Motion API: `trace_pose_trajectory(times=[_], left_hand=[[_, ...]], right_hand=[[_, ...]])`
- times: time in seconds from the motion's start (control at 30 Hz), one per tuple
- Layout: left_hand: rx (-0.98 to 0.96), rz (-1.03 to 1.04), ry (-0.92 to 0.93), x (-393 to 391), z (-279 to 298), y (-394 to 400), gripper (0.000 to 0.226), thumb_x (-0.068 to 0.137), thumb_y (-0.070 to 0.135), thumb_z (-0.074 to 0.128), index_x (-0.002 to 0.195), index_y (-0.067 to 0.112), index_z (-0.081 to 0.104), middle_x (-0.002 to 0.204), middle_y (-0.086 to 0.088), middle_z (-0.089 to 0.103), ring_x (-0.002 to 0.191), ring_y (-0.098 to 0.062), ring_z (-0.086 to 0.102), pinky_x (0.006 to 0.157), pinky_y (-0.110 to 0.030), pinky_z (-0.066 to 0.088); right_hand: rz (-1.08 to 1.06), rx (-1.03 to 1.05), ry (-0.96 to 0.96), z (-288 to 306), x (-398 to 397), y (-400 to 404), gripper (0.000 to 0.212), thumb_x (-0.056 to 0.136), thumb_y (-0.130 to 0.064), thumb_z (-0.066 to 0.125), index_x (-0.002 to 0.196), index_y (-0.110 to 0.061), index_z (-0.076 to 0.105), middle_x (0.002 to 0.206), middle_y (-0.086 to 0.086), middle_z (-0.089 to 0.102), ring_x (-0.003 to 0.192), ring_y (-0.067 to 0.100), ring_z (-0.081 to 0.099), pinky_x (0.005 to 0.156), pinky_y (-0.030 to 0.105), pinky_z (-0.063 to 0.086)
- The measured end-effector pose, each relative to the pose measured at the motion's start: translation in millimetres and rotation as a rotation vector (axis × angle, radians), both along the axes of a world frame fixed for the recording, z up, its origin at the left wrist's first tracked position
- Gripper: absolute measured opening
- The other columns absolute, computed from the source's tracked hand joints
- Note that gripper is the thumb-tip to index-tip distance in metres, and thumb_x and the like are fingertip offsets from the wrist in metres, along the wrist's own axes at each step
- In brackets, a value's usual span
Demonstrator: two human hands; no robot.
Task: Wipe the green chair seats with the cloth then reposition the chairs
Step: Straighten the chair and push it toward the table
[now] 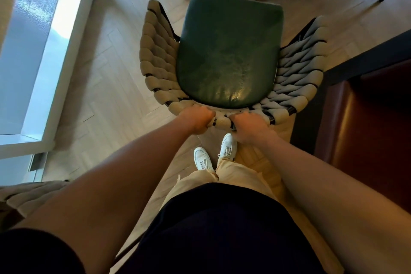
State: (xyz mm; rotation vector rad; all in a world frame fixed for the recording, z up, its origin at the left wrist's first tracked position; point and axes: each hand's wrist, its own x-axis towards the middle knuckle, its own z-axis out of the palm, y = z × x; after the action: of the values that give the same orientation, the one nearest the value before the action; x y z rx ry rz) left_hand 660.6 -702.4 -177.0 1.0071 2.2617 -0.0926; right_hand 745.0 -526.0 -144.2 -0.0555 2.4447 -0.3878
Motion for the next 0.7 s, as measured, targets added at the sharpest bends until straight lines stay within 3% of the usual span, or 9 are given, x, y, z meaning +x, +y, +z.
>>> trace_pose_trajectory(times=[0.43, 0.7], left_hand=[[0.001, -0.059, 0.031, -60, 5, 36, 0.03, 0.096, 0.028, 0.065, 0.126, 0.024, 0.06, 0.108, -0.001, 0.067, 0.083, -0.013, 0.054, 0.079, -0.03, 0.054], [0.041, -0.124, 0.066, -127, 5, 51, 0.023, 0.1, 0.025, 0.057, 0.122, 0.022, 0.06, 0.111, -0.001, 0.064, 0.084, -0.013, 0.046, 0.074, -0.029, 0.04]], right_hand=[[-0.08, 0.034, 0.007, 6, -61, 28, 0.034, 0.086, -0.028, 0.07, 0.119, -0.021, 0.065, 0.095, 0.002, 0.066, 0.092, 0.024, 0.064, 0.086, 0.042, 0.057], [-0.133, 0.085, -0.019, 4, -125, 36, 0.029, 0.086, -0.028, 0.068, 0.114, -0.022, 0.066, 0.098, 0.002, 0.066, 0.094, 0.023, 0.064, 0.085, 0.04, 0.056]])
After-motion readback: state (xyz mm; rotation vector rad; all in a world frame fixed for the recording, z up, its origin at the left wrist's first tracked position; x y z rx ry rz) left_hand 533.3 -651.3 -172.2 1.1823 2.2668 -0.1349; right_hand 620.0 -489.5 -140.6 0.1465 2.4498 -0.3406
